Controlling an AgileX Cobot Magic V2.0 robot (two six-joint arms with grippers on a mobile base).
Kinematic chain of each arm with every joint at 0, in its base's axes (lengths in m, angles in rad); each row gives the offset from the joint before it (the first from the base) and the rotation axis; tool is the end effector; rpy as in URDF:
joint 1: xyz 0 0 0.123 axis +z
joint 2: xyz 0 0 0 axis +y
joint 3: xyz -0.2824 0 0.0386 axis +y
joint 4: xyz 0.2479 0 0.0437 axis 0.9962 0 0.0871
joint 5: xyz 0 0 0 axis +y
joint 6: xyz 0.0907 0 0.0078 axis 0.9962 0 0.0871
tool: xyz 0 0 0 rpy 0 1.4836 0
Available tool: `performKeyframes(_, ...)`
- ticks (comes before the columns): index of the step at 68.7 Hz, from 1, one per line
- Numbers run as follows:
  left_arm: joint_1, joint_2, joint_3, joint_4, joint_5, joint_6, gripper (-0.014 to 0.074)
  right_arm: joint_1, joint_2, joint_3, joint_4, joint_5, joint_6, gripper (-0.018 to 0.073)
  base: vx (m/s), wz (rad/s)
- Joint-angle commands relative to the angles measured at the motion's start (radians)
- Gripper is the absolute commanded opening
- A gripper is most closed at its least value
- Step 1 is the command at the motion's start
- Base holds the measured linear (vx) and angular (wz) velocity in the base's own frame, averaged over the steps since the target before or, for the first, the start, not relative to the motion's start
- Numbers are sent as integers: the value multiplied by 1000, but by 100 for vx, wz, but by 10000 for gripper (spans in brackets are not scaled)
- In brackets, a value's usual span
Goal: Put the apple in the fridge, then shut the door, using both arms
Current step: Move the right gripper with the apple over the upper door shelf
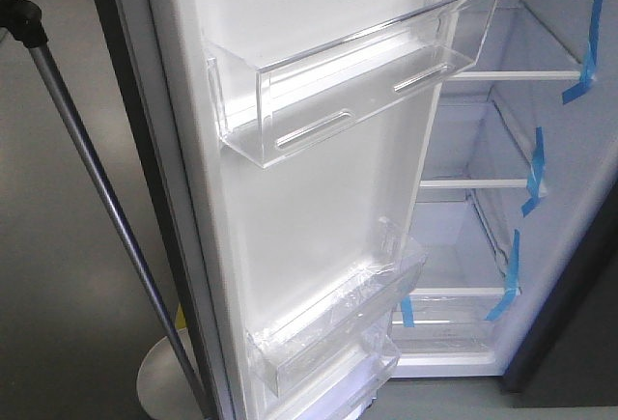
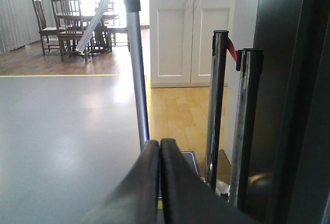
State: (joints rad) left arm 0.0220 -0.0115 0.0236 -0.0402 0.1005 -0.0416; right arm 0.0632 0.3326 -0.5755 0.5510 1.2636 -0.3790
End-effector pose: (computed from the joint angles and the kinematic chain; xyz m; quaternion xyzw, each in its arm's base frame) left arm 0.0566 0.0009 0.1966 -0.0357 0.7151 -0.0222 0.6977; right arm 0.0228 0.0470 0.2926 -0.2035 0.8909 0.2212 0.3405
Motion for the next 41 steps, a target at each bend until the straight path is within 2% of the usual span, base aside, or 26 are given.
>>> performKeyframes(1, -1, -14, -17, -9, -82, -8, -6, -4, 10, -25, 36, -37, -12, 196, 0, 0)
performKeyframes(18, -1, -14, -17, -9, -82, -8, -6, -4, 10, -25, 36, -56, -12, 196, 0, 0)
performKeyframes(30, -1, -14, -17, -9, -82, -8, -6, -4, 28, -25, 36, -252, 26, 196, 0, 0)
performKeyframes(41, -1, -14, -17, -9, -82, -8, -6, -4, 131, -54, 45, -403, 36, 196, 0, 0)
